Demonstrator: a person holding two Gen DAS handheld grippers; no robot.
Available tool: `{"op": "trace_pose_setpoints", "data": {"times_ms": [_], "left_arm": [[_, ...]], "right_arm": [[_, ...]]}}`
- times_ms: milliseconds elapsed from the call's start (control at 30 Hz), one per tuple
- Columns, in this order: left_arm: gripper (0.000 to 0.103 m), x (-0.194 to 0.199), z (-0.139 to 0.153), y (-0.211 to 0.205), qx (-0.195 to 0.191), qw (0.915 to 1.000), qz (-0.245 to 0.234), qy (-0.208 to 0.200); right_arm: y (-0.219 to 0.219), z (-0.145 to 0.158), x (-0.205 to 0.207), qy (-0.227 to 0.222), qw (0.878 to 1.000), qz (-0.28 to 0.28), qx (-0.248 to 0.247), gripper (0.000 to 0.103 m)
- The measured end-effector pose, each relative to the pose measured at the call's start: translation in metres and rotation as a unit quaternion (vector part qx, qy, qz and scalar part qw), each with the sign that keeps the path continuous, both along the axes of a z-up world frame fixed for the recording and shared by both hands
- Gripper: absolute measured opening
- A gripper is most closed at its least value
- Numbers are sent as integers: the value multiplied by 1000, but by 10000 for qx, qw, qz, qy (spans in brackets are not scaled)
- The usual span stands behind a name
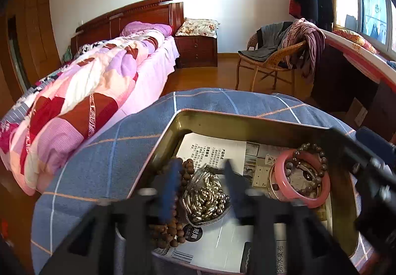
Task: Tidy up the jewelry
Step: 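Withdraw both open tools from the tin back over the table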
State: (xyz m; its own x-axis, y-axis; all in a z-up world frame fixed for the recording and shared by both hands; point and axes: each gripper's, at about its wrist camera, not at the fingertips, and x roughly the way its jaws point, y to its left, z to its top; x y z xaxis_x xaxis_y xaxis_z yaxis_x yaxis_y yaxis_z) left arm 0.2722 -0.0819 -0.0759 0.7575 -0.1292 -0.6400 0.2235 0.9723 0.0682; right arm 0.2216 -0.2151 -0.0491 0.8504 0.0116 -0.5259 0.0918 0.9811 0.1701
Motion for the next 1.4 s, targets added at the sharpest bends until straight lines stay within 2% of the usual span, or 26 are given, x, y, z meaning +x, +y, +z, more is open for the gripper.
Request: {"op": "trace_pose_setpoints", "data": {"times_ms": [67,133,367,567,667,833,1033,1267,1400], "left_arm": [[78,-4,5,1,4,9998,75,-201],[78,-5,9,-1,20,9995,83,-318],[78,-10,14,0,97,9993,196,-295],[78,-29,18,7,42,9995,287,-142],[78,-43,21,11,100,9993,345,-133],[78,-63,27,24,26,9989,465,-87],[78,-85,30,36,-32,9983,563,-114],[78,-109,24,44,9,9982,599,-54],[78,-121,23,51,-3,9980,637,-59]], "right_arm": [[-7,0,1,1,9998,-195,63,75],[-14,-1,1,-7,9994,-294,176,75],[-22,-1,-1,-110,9981,-569,231,83],[-18,5,-13,-423,9969,-662,41,96],[-15,6,-15,-450,9968,-647,-118,96],[-10,0,-27,-253,9981,-556,-83,96],[2,3,-64,-248,9983,-468,-256,96],[5,1,-97,-297,9978,-542,-245,97],[4,1,-111,-323,9977,-590,-72,97]]}}
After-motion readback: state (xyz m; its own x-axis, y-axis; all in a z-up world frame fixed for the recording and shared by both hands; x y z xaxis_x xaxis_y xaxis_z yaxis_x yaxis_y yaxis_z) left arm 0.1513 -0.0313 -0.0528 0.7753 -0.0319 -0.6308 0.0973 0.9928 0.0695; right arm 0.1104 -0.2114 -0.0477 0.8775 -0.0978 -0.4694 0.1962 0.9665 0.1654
